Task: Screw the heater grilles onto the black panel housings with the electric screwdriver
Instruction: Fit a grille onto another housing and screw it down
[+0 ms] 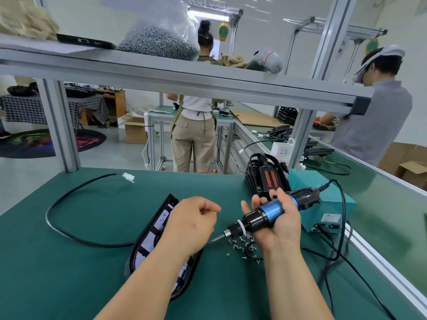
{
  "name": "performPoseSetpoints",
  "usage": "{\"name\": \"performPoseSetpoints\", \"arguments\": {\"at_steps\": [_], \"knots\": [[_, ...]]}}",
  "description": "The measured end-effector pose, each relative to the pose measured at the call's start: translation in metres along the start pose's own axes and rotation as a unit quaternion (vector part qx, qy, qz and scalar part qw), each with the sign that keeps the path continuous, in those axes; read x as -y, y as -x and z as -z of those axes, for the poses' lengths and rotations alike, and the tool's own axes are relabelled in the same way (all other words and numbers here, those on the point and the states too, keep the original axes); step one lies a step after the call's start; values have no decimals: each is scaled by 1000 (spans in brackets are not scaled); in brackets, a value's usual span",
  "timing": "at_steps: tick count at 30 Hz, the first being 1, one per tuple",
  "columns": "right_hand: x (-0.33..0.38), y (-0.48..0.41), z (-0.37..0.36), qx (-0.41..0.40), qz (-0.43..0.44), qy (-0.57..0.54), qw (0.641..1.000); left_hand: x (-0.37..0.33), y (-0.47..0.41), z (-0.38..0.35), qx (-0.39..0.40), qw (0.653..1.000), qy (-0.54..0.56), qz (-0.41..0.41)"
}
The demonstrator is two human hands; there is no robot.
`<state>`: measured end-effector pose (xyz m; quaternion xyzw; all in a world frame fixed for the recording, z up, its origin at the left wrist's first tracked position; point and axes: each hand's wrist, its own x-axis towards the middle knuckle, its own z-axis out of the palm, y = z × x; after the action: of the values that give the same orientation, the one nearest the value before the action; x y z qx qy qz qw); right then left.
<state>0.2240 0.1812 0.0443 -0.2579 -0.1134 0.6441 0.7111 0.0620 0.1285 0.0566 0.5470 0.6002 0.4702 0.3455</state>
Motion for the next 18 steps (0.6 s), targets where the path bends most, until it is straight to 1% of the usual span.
{"name": "performPoseSetpoints", "arguments": {"at_steps": [1,3,7,9,13,18], "knots": [[1,1,0,-5,-1,-8,1000,1,1,3,2,999,53,13],[1,1,-1,-16,0,-34,999,5,3,8,6,992,120,27],[0,3,-4,-13,21,-100,995,13,11,8,56,975,205,58],[1,5,-5,-3,37,-121,992,14,14,7,63,964,245,78],[3,6,-5,10,65,-147,987,16,13,8,38,960,264,82],[7,7,-6,11,72,-170,983,15,14,6,45,946,310,88]]}}
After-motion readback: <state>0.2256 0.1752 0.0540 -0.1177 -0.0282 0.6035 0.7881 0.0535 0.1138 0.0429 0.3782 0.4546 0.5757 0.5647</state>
